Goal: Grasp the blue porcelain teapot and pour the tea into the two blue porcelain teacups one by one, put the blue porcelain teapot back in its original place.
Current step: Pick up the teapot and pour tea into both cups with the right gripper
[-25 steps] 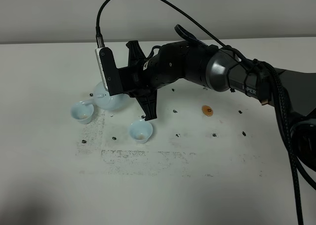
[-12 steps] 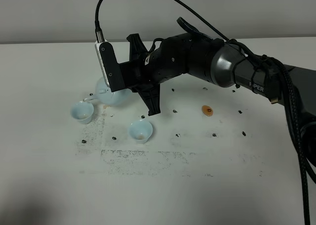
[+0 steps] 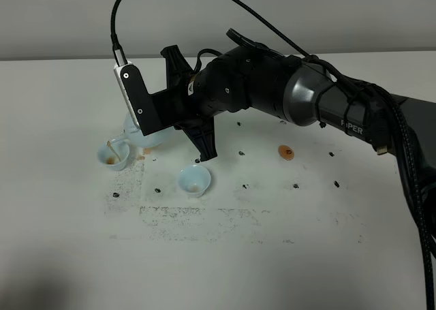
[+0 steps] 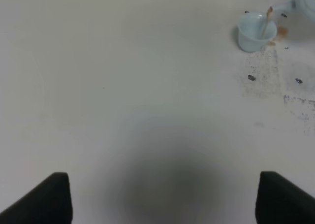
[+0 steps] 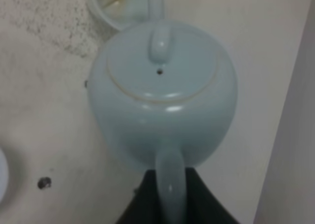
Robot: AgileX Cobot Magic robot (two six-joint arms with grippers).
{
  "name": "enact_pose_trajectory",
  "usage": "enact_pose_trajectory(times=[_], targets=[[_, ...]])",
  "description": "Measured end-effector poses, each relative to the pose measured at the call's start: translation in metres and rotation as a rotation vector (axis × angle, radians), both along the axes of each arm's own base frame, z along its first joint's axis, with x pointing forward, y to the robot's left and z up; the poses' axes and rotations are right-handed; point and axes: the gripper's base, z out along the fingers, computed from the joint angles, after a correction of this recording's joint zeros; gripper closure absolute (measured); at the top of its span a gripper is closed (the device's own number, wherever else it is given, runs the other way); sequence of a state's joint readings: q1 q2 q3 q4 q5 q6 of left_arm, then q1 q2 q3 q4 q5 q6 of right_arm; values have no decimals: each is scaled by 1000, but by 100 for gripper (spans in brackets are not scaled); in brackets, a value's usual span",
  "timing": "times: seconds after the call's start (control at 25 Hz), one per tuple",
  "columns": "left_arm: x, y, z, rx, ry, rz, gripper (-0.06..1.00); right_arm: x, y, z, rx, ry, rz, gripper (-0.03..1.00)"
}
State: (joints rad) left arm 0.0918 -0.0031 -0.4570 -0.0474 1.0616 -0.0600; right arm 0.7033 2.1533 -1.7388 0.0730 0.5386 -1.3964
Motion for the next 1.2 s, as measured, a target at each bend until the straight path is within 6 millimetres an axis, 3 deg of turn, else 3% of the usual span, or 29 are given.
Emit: enact_pose_trajectory(times=[1.2], targets=[[0, 0, 0, 0, 0, 0, 22, 3, -2, 1, -37, -52, 14, 93]])
